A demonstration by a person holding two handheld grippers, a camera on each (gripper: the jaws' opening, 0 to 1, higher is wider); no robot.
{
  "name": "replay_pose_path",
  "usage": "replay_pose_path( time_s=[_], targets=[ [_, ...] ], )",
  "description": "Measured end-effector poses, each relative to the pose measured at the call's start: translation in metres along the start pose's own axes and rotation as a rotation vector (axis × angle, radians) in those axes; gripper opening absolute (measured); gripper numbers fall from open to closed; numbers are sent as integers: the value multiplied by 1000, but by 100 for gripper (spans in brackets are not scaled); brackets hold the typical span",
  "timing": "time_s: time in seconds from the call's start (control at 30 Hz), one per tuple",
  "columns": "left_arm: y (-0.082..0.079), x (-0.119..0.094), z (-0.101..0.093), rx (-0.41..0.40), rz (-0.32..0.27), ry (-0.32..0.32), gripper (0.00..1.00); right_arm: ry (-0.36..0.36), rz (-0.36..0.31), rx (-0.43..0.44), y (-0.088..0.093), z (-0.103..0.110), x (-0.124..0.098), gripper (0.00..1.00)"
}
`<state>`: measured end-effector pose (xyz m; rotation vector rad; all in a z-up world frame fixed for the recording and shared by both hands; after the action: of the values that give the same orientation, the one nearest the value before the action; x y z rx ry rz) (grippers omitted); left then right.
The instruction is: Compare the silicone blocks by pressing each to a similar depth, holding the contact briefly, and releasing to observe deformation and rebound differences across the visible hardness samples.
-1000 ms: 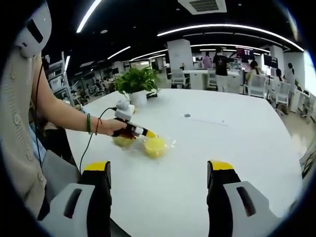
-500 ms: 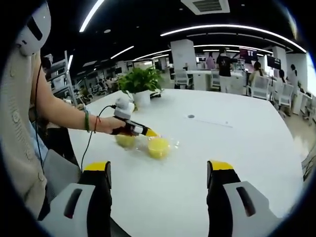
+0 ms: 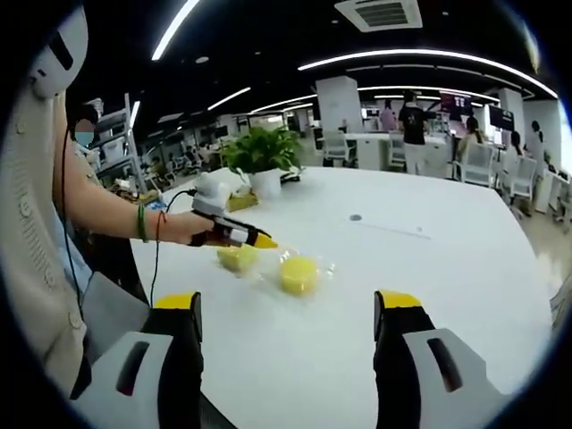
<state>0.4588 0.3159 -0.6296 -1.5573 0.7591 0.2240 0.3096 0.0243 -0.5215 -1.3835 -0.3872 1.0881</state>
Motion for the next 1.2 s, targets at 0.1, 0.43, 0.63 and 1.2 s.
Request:
replay_pose_path(
  time_s=[0.1, 0.43, 0.63, 1.2],
  targets=[
    [3, -12, 1, 6, -9, -10, 36, -2, 4, 0, 0, 3, 1, 73],
    [12, -57, 3, 4, -44, -38, 37, -43, 9, 16, 8, 16, 9, 74],
    [15, -87, 5, 11, -74, -57, 39, -65, 12, 17, 12, 25, 12, 75],
    [30, -171, 3, 17, -147, -104, 47, -60, -40, 22, 9, 48, 10, 78]
  ],
)
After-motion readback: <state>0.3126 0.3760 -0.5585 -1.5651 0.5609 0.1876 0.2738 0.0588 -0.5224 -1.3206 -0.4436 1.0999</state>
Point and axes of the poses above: the point that each gripper's makers call its tool centre point, and the gripper's own axes: x roughly forward along the fingers, z roughly to its left, y roughly out of its underside, the point moved 7 cm from there along -x, roughly backward along the fingers, and after that the axes turned 11 degrees about -y, right-handed, at the moved point
